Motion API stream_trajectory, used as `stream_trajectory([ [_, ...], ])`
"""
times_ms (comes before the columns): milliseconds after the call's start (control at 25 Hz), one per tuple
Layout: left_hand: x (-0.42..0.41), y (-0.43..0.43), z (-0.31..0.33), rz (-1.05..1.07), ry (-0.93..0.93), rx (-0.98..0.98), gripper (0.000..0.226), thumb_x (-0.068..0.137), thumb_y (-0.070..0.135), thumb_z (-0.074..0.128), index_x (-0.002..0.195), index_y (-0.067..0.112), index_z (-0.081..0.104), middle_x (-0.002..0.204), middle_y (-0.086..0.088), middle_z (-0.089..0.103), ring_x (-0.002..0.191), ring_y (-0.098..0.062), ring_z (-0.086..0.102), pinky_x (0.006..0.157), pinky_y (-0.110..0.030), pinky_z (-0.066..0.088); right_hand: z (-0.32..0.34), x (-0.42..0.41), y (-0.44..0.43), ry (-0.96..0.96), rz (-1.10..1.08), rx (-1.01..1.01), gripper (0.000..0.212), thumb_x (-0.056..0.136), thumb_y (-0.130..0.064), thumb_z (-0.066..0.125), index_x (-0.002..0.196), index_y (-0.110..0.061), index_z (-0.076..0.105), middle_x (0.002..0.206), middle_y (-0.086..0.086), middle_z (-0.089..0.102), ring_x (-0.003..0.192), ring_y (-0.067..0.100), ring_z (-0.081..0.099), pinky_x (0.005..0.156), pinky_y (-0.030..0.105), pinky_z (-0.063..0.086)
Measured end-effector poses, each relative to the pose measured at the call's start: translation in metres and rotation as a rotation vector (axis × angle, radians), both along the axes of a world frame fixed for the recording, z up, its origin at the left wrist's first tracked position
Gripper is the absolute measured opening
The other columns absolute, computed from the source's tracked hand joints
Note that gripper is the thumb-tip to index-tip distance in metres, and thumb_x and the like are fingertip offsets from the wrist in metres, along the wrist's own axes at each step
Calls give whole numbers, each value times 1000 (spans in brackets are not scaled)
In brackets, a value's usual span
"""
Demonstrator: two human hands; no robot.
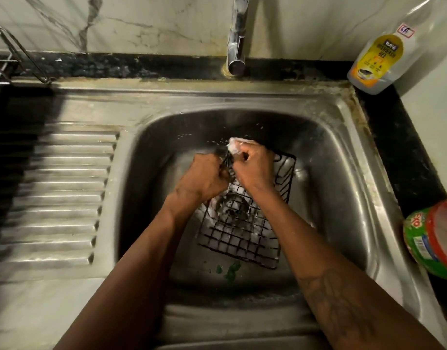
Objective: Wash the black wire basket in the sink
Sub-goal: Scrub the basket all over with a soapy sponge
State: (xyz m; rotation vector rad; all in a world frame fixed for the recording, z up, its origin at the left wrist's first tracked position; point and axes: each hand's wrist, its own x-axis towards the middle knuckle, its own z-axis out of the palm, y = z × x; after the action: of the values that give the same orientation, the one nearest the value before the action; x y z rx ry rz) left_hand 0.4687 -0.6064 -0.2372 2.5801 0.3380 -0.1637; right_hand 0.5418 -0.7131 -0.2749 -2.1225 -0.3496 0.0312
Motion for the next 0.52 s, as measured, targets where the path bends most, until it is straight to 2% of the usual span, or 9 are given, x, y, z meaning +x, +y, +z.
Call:
stream_trajectory([
  [40, -2, -1, 4, 20, 17, -30, 27, 85, 14, 59, 61, 16, 48, 60, -1, 58, 58, -24, 57, 53, -8, 39, -1, -3, 5, -42, 30, -25, 27, 87, 2, 68, 111, -7, 77, 113, 7, 75, 104, 16, 69, 95, 18, 50],
  [120, -3, 1, 3, 70, 65, -113, 28, 84, 10, 58, 58, 16, 49, 55, -3, 60, 50, -20, 60, 47, -17, 50, -1, -8, 13, -37, 57, -64, 26, 85, 3, 69, 105, -10, 79, 104, 7, 77, 95, 16, 71, 86, 21, 55],
  [160, -2, 2, 3, 92, 83, -145, 27, 86, 9, 57, 60, 12, 53, 59, -10, 65, 50, -23, 64, 48, -25, 55, 0, -10, 15, -8, 60, -71, 26, 85, 3, 70, 103, -14, 79, 98, 4, 77, 88, 14, 71, 80, 23, 57],
  [240, 0, 5, -1, 114, 96, -139, 30, 93, 10, 53, 64, 6, 55, 71, -20, 69, 60, -29, 68, 56, -32, 57, -1, -14, 8, 18, 7, -54, 30, 83, 3, 71, 104, -18, 76, 93, -3, 72, 79, 8, 67, 67, 25, 59],
  [320, 1, 9, -6, 164, 111, -179, 27, 97, 14, 53, 76, -1, 63, 79, -21, 70, 70, -32, 71, 66, -40, 61, -4, -7, -6, 8, -169, 1, 37, 82, 2, 72, 113, -19, 72, 102, -5, 68, 85, 3, 62, 72, 24, 59],
  [400, 2, 13, -10, 180, 128, -224, 24, 96, 12, 55, 79, -1, 66, 77, -18, 70, 68, -28, 71, 63, -35, 61, -10, 3, -17, -40, -282, -25, 39, 86, 3, 66, 121, -15, 71, 109, -6, 61, 92, -6, 49, 79, 9, 48],
  [480, 2, 12, -7, 175, 121, -211, 33, 96, 12, 55, 63, 8, 59, 61, -6, 63, 56, -18, 64, 48, -17, 50, -10, 5, -12, -23, -182, -68, 32, 90, 3, 64, 120, -7, 72, 110, 1, 64, 94, 1, 56, 79, 0, 41],
  [520, 2, 11, -5, 155, 131, -182, 37, 96, 13, 54, 59, 13, 53, 57, -1, 57, 55, -16, 59, 46, -13, 42, -7, 2, -4, -13, -65, -99, 29, 91, 3, 62, 118, -3, 72, 110, 6, 66, 94, 4, 60, 81, -1, 39],
])
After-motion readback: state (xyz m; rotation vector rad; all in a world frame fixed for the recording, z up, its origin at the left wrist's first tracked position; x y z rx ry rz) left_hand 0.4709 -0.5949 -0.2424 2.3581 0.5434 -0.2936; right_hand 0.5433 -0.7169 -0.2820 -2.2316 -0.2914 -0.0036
